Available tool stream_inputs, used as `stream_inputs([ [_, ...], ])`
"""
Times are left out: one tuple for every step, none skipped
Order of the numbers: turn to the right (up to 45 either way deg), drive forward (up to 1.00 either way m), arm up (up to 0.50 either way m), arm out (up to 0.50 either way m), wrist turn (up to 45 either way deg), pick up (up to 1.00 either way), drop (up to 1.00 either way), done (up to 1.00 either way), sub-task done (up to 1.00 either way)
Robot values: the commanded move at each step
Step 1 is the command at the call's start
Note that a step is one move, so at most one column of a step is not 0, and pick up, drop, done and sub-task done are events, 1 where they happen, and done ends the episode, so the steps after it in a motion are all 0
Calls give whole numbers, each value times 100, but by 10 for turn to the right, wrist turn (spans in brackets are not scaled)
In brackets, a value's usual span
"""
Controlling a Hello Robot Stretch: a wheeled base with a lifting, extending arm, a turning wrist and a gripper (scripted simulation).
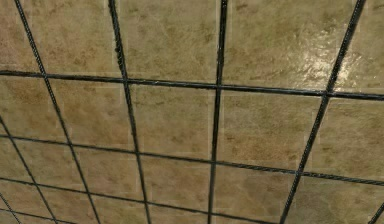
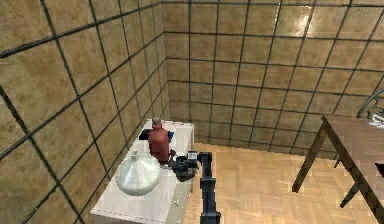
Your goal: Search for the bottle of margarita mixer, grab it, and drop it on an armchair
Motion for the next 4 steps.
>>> stream_inputs([
  [0, 0, 10, 0, 0, 0, 0, 0, 0],
  [0, 0, 28, 0, 0, 0, 0, 0, 0],
  [0, 0, 0, 0, -450, 0, 0, 0, 0],
  [0, 0, 0, 0, -450, 0, 0, 0, 0],
])
